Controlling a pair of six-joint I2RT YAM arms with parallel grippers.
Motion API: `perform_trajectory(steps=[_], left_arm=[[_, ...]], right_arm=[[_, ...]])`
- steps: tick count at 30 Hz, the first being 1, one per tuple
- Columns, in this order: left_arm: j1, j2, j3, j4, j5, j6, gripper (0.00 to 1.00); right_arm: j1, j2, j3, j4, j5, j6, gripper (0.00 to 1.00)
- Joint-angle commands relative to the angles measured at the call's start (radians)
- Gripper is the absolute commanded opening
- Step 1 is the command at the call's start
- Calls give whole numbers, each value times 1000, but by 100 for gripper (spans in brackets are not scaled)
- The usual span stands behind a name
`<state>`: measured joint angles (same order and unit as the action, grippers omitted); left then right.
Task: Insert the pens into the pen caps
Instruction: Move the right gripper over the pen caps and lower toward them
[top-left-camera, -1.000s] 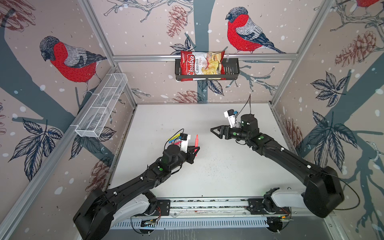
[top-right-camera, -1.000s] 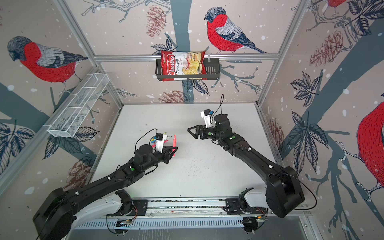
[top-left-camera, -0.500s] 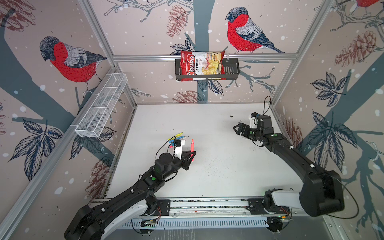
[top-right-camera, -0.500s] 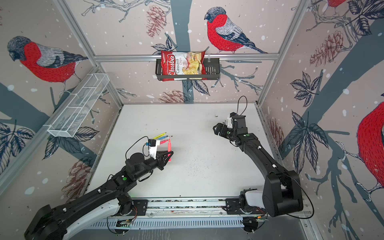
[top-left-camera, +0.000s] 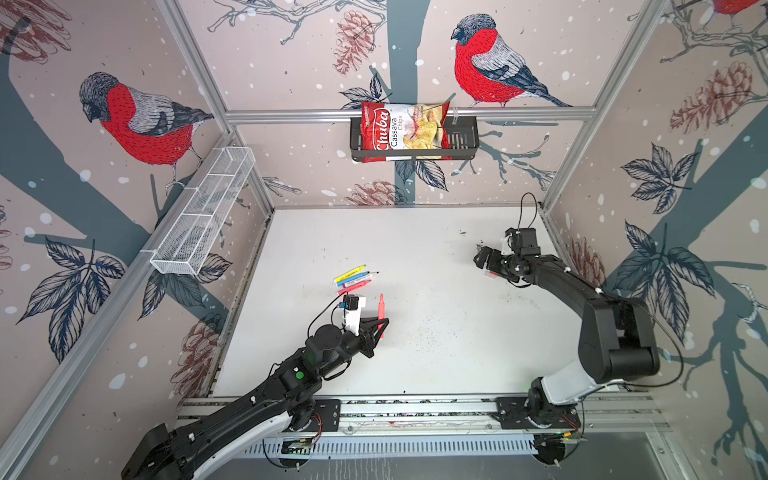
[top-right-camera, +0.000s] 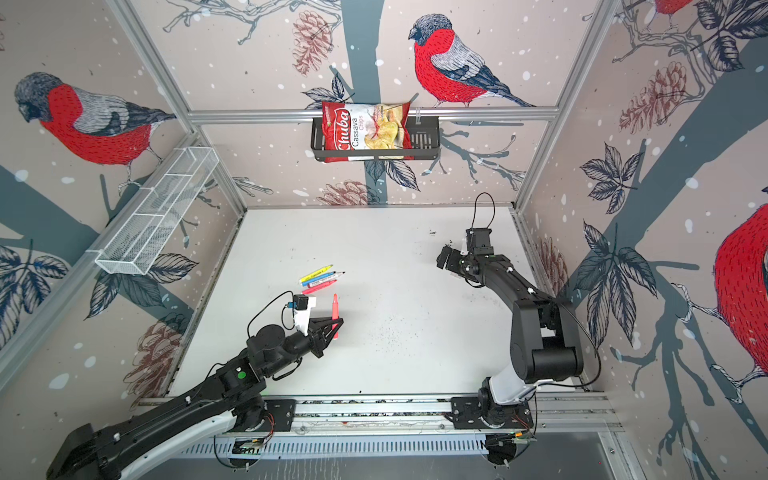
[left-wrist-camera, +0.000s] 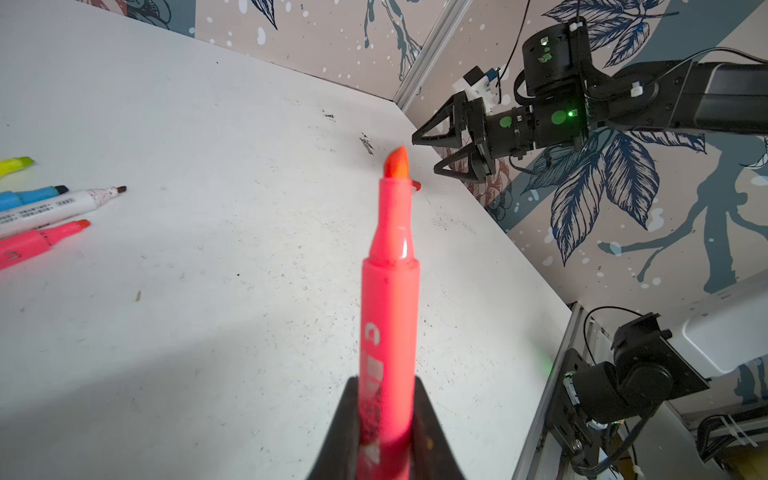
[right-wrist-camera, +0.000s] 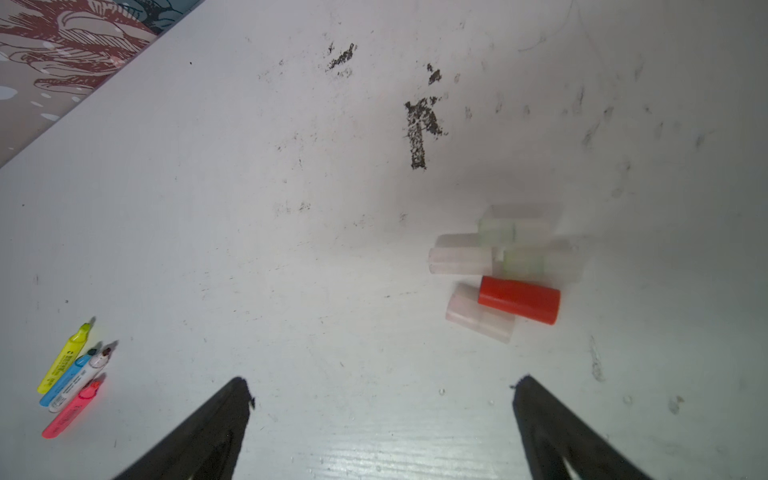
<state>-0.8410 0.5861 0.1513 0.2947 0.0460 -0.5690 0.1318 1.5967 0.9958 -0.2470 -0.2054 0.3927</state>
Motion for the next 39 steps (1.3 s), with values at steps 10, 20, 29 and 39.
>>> perform_trajectory(steps=[10, 20, 29, 39], left_arm=[[-4, -25, -13, 5, -41, -11, 0], [-4, -28, -14, -4, -58, -6, 0], [-5, -60, -10, -42, -83, 4, 0], [-5, -105, -13, -75, -101, 2, 0]], right_arm=[[-21, 126, 35, 12, 29, -32, 97], [-19, 193, 69, 25, 13, -32, 95], [29, 236, 79, 45, -3, -25, 93], [134, 280, 99, 69, -24, -10, 92]])
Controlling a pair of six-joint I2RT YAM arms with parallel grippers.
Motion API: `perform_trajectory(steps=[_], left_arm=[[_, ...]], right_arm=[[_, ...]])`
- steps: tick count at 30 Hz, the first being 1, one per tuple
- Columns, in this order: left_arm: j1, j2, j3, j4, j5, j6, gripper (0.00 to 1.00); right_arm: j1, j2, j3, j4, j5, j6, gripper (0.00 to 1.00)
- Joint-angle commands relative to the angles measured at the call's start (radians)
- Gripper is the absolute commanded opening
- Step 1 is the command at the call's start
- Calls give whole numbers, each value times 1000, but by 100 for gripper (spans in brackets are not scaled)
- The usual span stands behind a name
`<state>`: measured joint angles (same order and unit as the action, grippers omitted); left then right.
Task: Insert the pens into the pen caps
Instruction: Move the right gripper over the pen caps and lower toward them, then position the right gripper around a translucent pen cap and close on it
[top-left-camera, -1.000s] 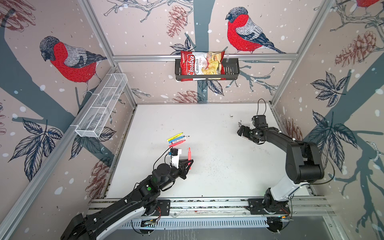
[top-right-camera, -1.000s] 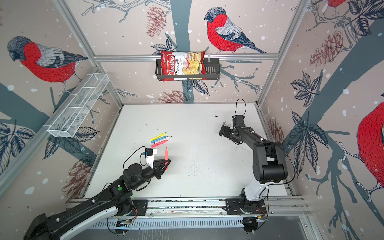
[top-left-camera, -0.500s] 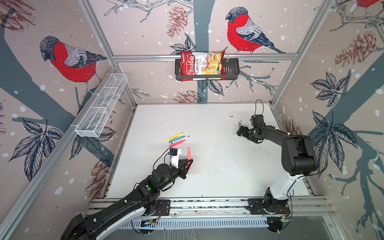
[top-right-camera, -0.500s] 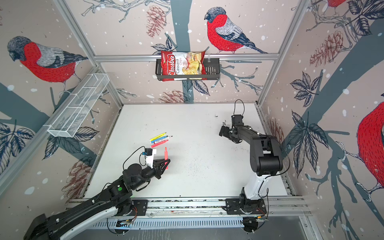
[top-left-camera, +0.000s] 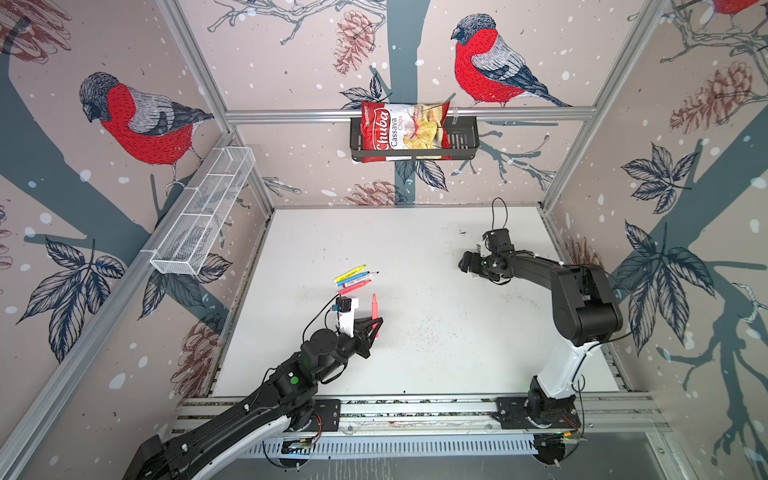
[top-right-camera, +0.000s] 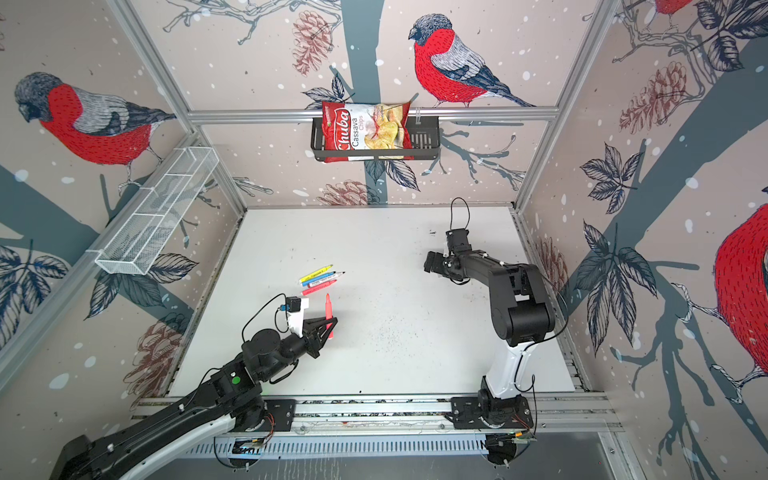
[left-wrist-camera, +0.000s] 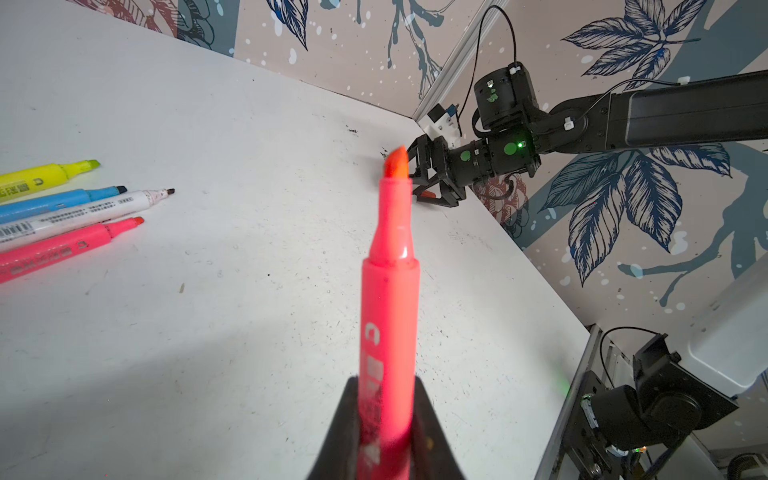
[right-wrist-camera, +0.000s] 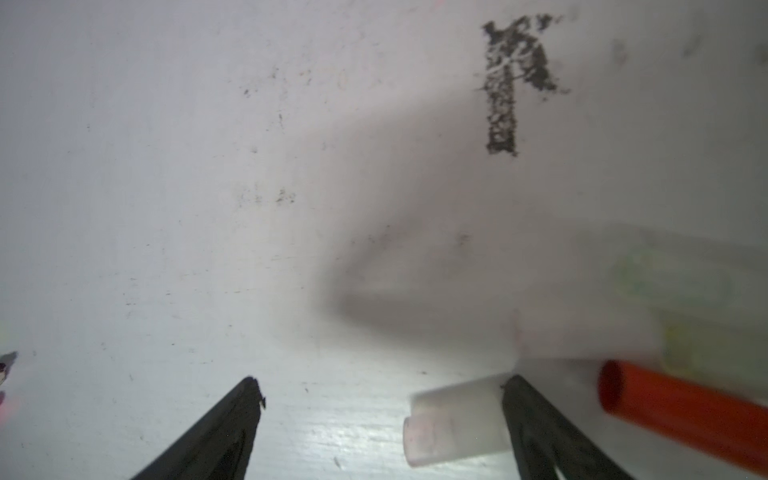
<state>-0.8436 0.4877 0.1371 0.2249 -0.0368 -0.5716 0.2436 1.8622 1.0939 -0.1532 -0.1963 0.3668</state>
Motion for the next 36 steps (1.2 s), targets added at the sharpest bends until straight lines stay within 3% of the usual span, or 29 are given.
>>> perform_trajectory(steps=[1, 7, 17, 24, 36], left_arm=[[-2, -10, 0, -10, -19, 5, 0], [-2, -29, 0, -26, -24, 6, 0], [-2, -67, -11, -50, -29, 1, 0], [-1, -57, -13, -44, -28, 4, 0], [-2, -52, -6, -49, -28, 11, 0]], right_arm=[[37, 17, 1, -15, -45, 17, 92], [103, 34, 41, -27, -49, 7, 91], [118, -58, 52, -85, 67, 59, 83], [142, -111, -20, -66, 79, 146, 68], [157, -63, -64, 1, 122, 241, 54]])
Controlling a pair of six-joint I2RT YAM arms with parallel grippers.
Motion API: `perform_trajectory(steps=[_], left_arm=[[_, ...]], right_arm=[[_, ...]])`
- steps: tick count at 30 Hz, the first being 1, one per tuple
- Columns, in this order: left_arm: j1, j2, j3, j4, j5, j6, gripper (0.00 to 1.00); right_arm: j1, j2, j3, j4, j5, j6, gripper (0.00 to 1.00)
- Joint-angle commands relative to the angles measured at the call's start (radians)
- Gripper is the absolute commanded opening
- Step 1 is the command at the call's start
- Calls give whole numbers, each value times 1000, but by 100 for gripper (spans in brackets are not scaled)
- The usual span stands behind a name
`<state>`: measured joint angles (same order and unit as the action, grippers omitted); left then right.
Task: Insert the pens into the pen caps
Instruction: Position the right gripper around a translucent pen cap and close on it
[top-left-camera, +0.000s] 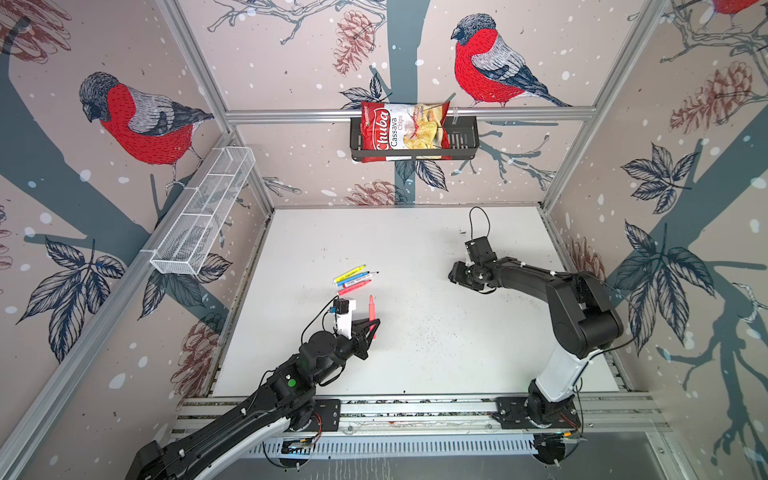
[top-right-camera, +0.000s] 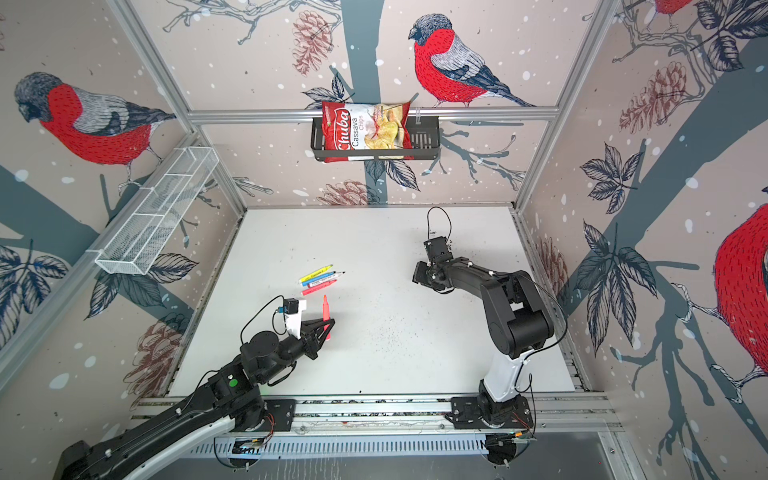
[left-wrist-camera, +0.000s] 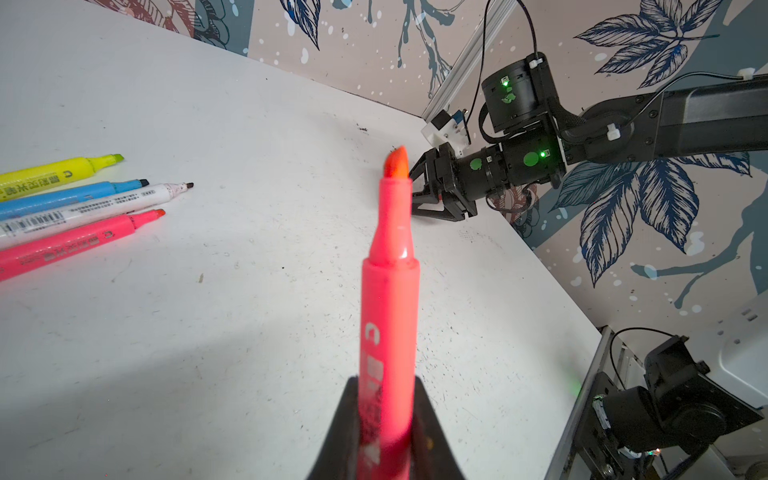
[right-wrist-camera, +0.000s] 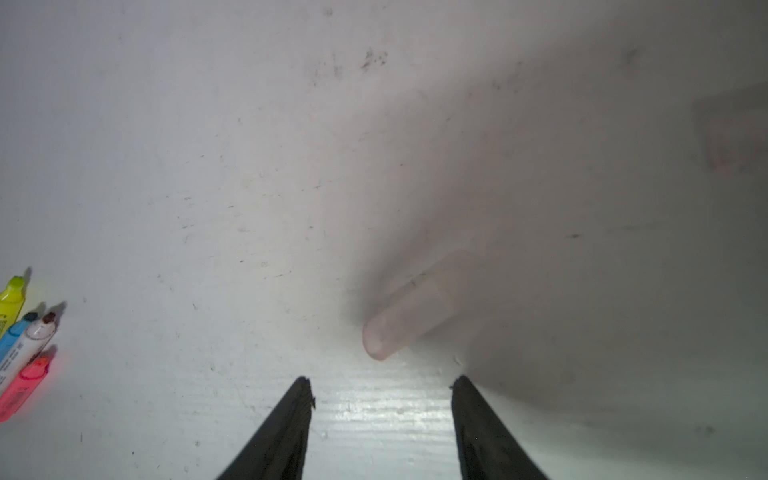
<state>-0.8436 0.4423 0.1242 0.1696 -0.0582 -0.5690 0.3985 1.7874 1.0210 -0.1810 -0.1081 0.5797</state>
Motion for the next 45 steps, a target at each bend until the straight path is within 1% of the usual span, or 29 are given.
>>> perform_trajectory(steps=[1, 5, 12, 19, 22, 27, 36, 45], left_arm=[[-2, -10, 7, 4, -8, 8, 0], [-2, -20, 3, -1, -14, 8, 0], [-2, -24, -2, -8, -20, 7, 0], [-2, -40, -6, -20, -26, 8, 0], [-1, -56, -11, -26, -28, 6, 0], [-1, -81, -22, -38, -31, 0, 0], [-1, -94, -21, -52, -29, 0, 0], [-2, -92, -23, -48, -33, -2, 0]], right_arm=[[1, 19, 15, 28, 37, 29, 54], [-3, 44, 39, 18, 53, 26, 54], [-4, 84, 68, 24, 20, 22, 54], [0, 100, 89, 20, -2, 11, 49], [1, 104, 95, 2, -2, -7, 48], [5, 107, 96, -38, 46, -32, 47], [15, 133, 126, -88, 103, -62, 40], [21, 144, 139, -105, 119, -77, 32]])
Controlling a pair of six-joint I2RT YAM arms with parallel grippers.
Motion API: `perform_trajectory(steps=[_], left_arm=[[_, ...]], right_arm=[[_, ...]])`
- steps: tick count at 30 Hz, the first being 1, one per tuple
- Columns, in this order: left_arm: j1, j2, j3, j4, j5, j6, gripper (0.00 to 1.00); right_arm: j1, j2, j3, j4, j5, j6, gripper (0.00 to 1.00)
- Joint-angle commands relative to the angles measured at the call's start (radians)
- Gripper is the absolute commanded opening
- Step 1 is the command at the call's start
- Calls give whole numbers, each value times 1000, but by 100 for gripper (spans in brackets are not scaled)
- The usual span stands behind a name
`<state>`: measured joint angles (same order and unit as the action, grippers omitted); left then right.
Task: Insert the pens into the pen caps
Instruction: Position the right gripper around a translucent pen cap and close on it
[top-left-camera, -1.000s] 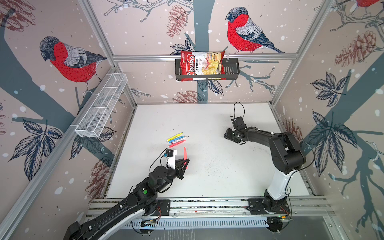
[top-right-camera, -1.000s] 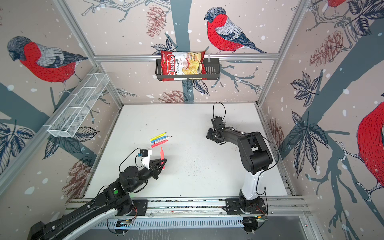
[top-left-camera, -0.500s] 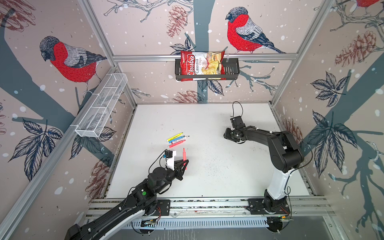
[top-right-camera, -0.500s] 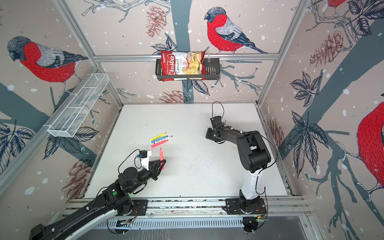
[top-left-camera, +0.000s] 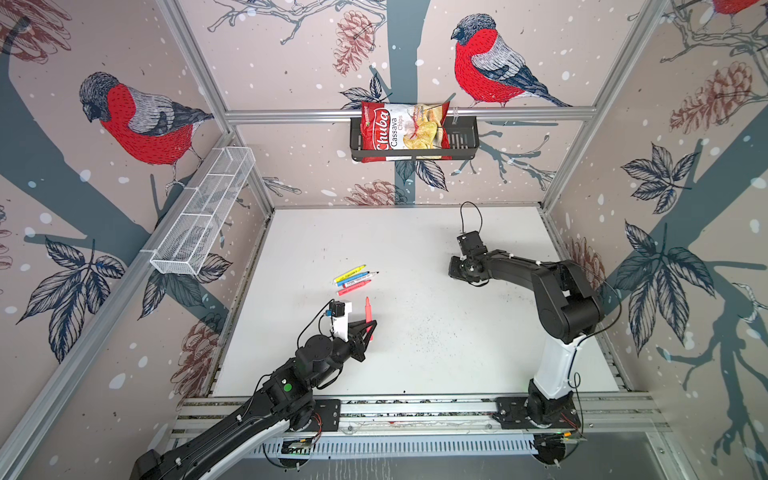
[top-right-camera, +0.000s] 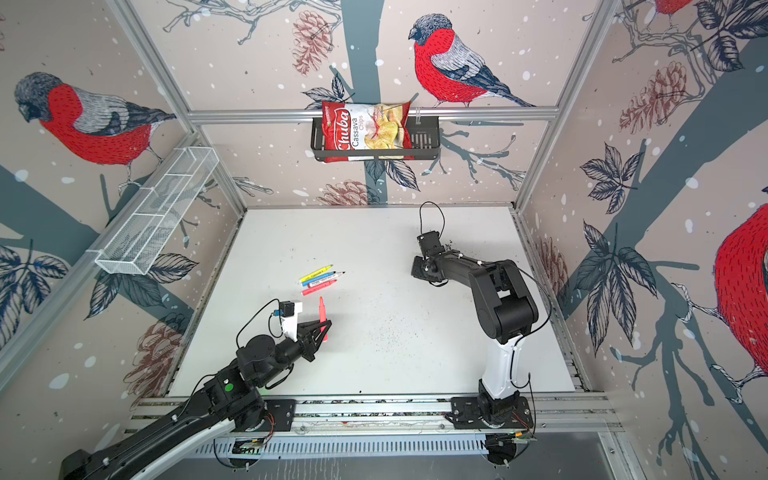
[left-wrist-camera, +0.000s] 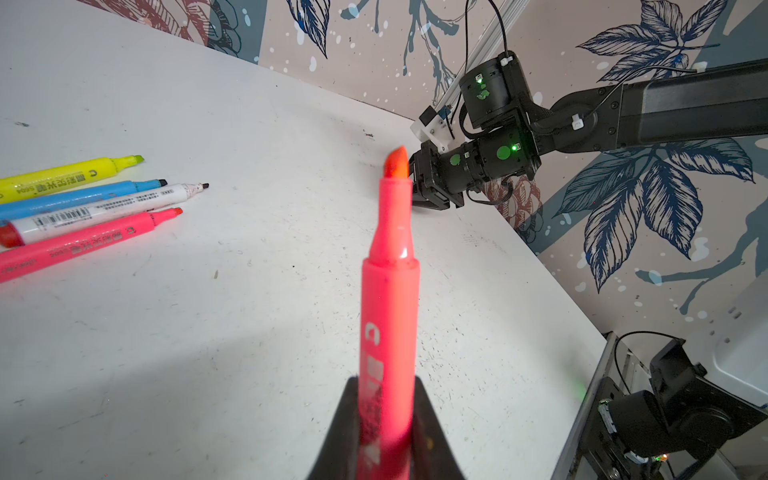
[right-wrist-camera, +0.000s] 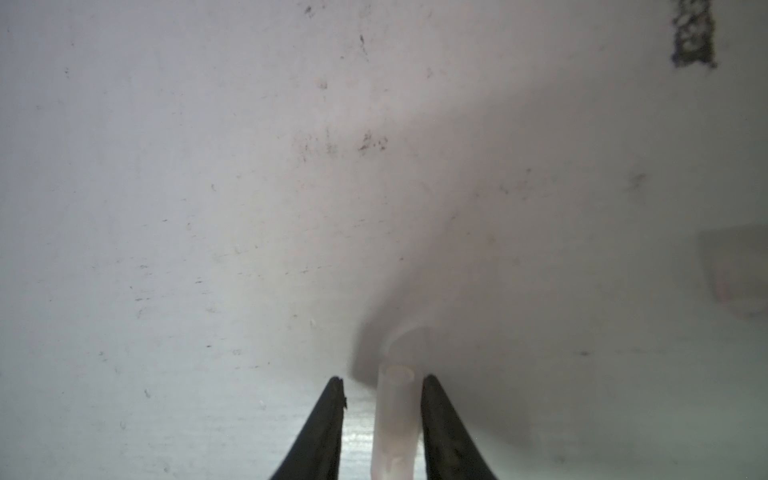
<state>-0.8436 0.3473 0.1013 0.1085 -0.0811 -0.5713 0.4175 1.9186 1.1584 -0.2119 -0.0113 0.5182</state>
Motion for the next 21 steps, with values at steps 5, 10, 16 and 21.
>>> perform_trajectory(steps=[5, 10, 16, 21], left_arm=[[-2, 20, 2, 23, -8, 3, 0], [-2, 39, 3, 42, -3, 8, 0], [-2, 60, 17, 51, 0, 19, 0], [-1, 69, 27, 52, 6, 22, 0]], right_arm=[[7, 16, 2, -80, 22, -24, 29], [12, 19, 8, -89, 7, -39, 23], [32, -4, 10, -95, -19, -65, 16], [60, -53, 12, -94, -52, -94, 16]])
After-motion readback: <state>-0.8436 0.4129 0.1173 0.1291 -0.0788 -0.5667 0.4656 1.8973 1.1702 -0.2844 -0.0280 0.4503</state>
